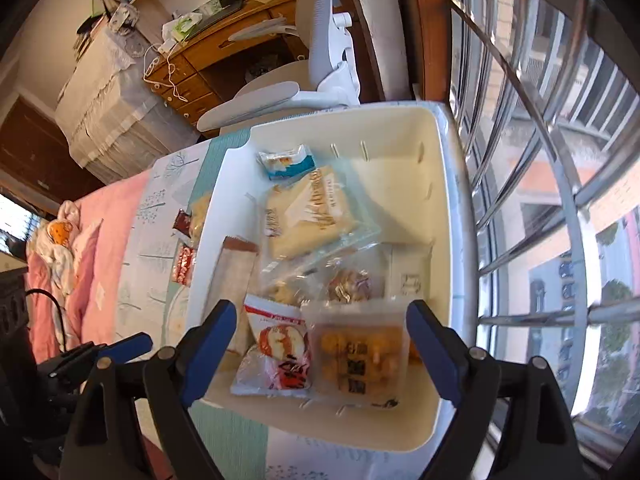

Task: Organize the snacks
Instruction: 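Carry both packs into the white basket and open both tools, then move both tools back toward the remaining snacks beside the basket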

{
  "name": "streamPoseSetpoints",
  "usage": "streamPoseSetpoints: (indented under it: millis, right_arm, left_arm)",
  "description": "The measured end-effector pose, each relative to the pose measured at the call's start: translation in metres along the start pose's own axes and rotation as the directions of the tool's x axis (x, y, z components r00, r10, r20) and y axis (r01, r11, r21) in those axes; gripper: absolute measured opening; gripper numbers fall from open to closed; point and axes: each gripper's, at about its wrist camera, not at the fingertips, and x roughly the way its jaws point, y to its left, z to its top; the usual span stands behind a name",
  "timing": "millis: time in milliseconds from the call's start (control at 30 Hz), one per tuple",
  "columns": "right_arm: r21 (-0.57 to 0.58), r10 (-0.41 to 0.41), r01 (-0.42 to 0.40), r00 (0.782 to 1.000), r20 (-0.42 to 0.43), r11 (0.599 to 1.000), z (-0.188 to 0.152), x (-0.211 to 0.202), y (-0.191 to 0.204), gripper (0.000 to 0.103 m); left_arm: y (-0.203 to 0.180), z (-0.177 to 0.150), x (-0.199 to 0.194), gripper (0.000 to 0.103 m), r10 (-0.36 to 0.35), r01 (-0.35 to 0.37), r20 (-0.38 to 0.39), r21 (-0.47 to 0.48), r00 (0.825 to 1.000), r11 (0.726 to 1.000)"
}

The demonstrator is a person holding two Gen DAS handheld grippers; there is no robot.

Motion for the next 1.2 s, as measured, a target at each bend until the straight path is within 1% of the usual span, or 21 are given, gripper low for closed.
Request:
streamPoseSetpoints:
  millis: [267,433,600,733,800,933,1067,1133,1200]
  right_arm:
    - [0.096,0.038,-0.037,0.999,-0.007,0.995,-0.026,-0.005,-0.005,0.088]
    - [0.146,0.033,-0.03,0.999,-0.018,0.989,-0.048,-0.006,-0.007,0.088]
    - [0.213,0.051,-0.043,0.998,-0.032,0.976,-0.073,-0.004,-0.006,0.088]
    - [0.294,0.074,-0.063,0.997,-0.025,0.954,-0.094,-0.007,-0.003,0.088]
    - [0.336,0.083,-0.074,0.996,-0.013,0.939,-0.103,-0.011,-0.001,0.088]
    - [0.396,0.078,-0.076,0.997,0.009,0.915,-0.119,-0.018,0.004,0.088]
    - [0.438,0.065,-0.067,0.998,0.021,0.896,-0.131,-0.02,0.017,0.088]
    - [0.461,0.062,-0.063,0.998,0.018,0.885,-0.137,-0.018,0.027,0.088]
    - [0.483,0.061,-0.063,0.998,0.02,0.873,-0.142,-0.015,0.038,0.088]
  left_arm:
    - [0.006,-0.016,-0.008,0.053,0.007,-0.007,-0.013,0.003,1.0,1.0]
    - [0.017,-0.032,-0.013,0.056,0.011,-0.01,-0.029,0.009,1.0,1.0]
    - [0.033,-0.05,-0.017,0.059,0.016,-0.016,-0.043,0.007,0.999,1.0]
    - [0.05,-0.065,-0.025,0.06,0.02,-0.02,-0.046,0.001,0.999,1.0]
    - [0.059,-0.071,-0.03,0.063,0.022,-0.022,-0.047,0.002,0.999,1.0]
    - [0.08,-0.079,-0.041,0.064,0.032,-0.032,-0.05,0.006,0.998,0.999]
    - [0.105,-0.083,-0.057,0.066,0.037,-0.036,-0.047,0.011,0.998,0.999]
    - [0.116,-0.083,-0.065,0.07,0.037,-0.037,-0.041,0.016,0.998,0.999]
    - [0.128,-0.082,-0.073,0.07,0.037,-0.036,-0.038,0.025,0.999,0.999]
